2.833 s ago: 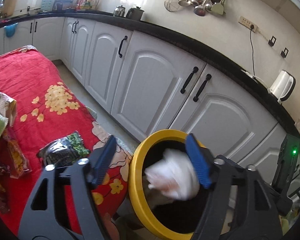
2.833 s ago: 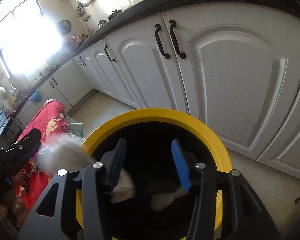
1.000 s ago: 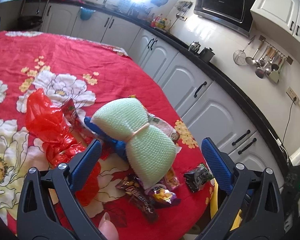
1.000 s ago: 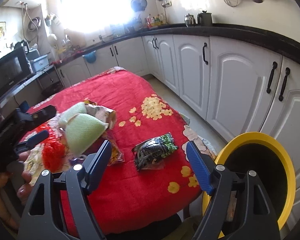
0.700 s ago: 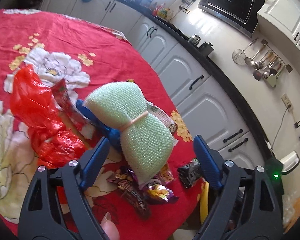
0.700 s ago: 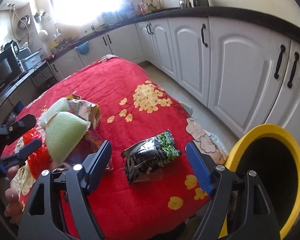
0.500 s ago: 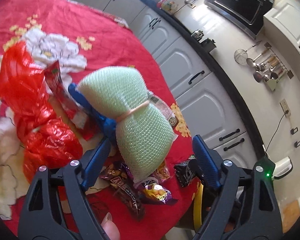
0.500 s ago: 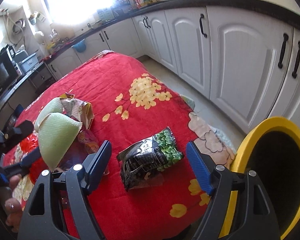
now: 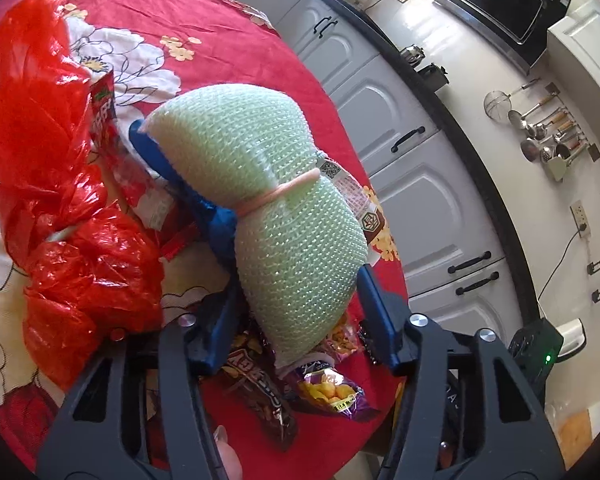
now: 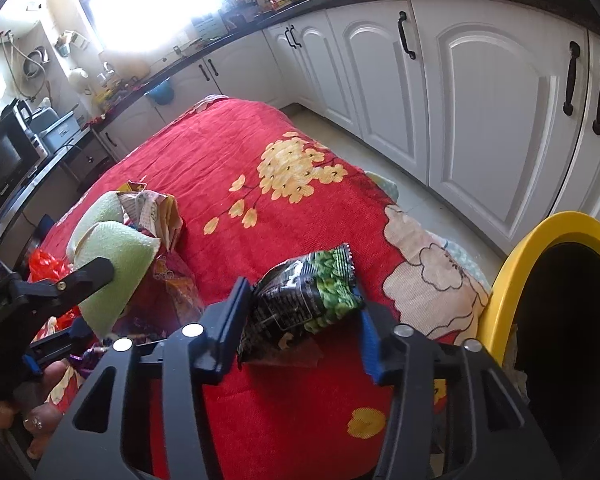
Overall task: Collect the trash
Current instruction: 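Grasp the green mesh bag with the left tool while the right tool grasps the black snack packet, then carry the mesh bag and snack packet over the yellow bin and release both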
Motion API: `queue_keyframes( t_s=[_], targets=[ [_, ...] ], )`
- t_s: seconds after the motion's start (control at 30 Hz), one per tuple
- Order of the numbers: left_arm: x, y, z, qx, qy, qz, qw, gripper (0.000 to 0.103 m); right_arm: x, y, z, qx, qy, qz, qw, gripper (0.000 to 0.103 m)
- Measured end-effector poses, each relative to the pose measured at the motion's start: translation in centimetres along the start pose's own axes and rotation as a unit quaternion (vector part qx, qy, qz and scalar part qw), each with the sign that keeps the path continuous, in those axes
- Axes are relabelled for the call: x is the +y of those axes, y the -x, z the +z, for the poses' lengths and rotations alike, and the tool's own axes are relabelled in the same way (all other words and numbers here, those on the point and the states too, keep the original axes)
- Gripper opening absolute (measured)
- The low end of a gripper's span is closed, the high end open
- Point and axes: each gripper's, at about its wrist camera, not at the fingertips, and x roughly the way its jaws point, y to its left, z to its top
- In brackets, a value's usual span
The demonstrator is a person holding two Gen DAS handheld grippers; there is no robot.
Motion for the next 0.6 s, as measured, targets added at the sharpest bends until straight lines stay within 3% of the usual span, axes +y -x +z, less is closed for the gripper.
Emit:
queue_keyframes(
  t_s=[0.2, 0.6],
  targets=[
    [0.2, 1.0, 0.0, -0.008, -0.001, -0.003, 1.0, 0.036, 0.2, 0.4, -0.9, -0.003, 0.004, 0.011, 1.0, 0.029],
    [-1.2, 4.6, 0.6, -0.046, -0.028, -0.017, 0.9984, 0.031, 0.3, 2.1, -1.4, -0.021, 0.002, 0.017, 1.0, 0.022]
  ],
)
